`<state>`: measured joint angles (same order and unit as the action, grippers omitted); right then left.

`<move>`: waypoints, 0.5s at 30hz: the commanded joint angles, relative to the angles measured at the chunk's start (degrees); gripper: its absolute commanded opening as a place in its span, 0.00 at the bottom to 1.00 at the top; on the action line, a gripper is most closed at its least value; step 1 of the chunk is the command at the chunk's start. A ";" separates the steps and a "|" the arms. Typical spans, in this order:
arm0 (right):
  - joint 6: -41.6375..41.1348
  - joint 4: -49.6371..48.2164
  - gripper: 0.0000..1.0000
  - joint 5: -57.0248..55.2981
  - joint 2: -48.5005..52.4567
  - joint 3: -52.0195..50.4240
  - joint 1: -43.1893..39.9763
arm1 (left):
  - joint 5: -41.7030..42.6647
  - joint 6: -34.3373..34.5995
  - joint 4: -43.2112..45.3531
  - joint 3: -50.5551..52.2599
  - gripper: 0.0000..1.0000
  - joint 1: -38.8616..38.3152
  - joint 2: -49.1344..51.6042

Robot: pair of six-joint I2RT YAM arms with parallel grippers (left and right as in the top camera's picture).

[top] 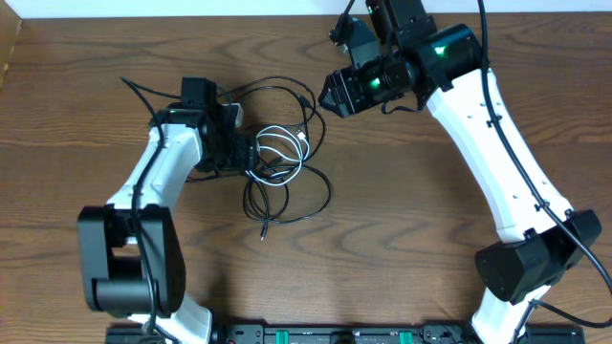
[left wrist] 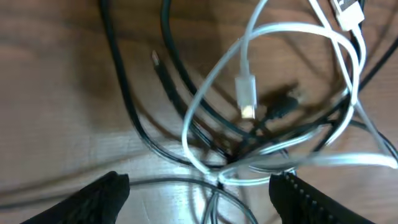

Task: Untangle cables

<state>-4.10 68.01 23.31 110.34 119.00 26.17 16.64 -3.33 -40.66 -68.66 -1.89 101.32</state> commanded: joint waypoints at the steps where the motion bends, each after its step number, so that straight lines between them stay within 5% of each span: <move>1: 1.64 0.57 0.58 0.11 -0.57 0.13 0.04 | 0.98 -8.26 2.54 0.22 0.77 0.24 1.99; 5: 1.64 1.09 0.59 -1.44 -0.57 0.13 0.07 | 5.25 -13.86 2.73 0.22 0.71 0.24 3.02; 15: 2.08 1.88 0.59 -2.21 -0.57 0.13 0.07 | 4.79 -14.21 5.88 0.22 0.61 1.99 8.90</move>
<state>-3.01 69.65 21.56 110.34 119.00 26.22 20.97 -16.58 -35.27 -68.66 -1.10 109.30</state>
